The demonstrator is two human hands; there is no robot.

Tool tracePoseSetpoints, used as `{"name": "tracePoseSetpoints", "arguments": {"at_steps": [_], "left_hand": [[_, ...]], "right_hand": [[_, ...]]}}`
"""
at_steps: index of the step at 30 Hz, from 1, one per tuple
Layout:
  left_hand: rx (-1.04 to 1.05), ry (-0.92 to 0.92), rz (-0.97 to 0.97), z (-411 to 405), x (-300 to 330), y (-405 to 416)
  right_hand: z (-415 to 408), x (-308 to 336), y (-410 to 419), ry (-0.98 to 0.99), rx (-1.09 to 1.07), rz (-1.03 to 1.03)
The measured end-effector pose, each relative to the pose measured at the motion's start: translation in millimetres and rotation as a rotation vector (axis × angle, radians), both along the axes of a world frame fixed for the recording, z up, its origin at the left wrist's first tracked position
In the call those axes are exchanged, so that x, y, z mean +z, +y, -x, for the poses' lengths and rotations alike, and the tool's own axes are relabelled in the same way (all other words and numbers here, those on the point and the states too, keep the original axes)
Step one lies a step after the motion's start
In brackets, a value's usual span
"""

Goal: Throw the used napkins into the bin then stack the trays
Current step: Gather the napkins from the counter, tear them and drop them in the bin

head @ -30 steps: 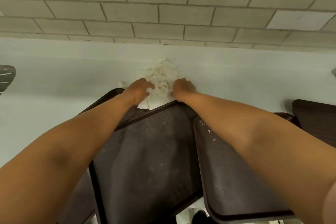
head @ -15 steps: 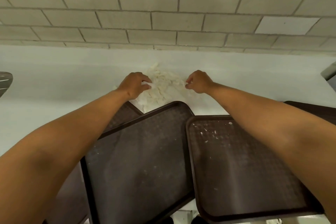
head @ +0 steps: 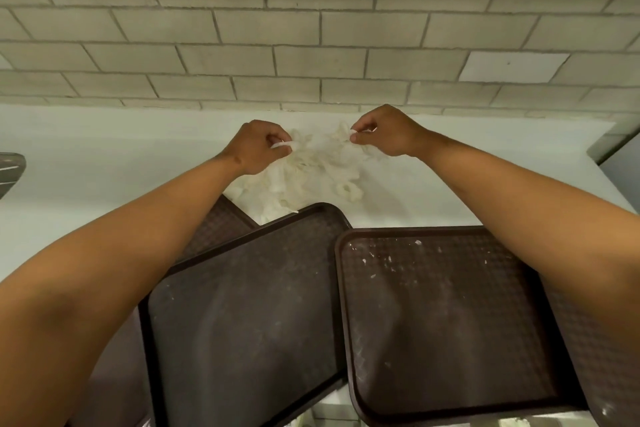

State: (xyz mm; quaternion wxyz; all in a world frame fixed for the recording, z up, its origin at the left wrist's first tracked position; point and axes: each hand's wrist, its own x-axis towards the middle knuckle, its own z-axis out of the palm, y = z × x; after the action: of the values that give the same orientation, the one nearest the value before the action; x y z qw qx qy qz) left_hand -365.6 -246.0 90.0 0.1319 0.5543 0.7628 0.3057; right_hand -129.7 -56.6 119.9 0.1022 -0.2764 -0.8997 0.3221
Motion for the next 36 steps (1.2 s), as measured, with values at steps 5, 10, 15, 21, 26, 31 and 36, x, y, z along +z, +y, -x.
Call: {"name": "tracePoseSetpoints", "arguments": {"at_steps": [5,10,15,21,26,31,36], "left_hand": [[0.054,-0.031,-0.061,-14.0,13.8,1.8],[0.097,-0.09,-0.05,-25.0,22.1,2.0],[0.14,-0.194,-0.061,-43.8,28.6,-1.4],[0.166,-0.299,-0.024,-64.3,22.2,-9.5],[0.191,-0.348,-0.036,-85.8,6.3,-17.6],[0.181,-0.395,-0.049,-119.0,-6.4,-29.2],[0.196,-0.497,-0.071,-154.5,-19.1,-41.0]], "right_hand": [[-7.2,15.3,-2.1,0.079,0.015,0.001],[-14.3,26.6,-6.8,0.134,0.017,0.012],[-29.1,26.5,-13.6,0.146,-0.013,0.079],[-54.8,14.7,-22.9,0.117,-0.083,0.177],[-84.7,2.5,-32.2,0.131,-0.097,0.251],[-116.3,-16.1,-37.1,0.153,-0.072,0.272],[-144.9,-36.6,-43.5,0.19,-0.036,0.327]]}}
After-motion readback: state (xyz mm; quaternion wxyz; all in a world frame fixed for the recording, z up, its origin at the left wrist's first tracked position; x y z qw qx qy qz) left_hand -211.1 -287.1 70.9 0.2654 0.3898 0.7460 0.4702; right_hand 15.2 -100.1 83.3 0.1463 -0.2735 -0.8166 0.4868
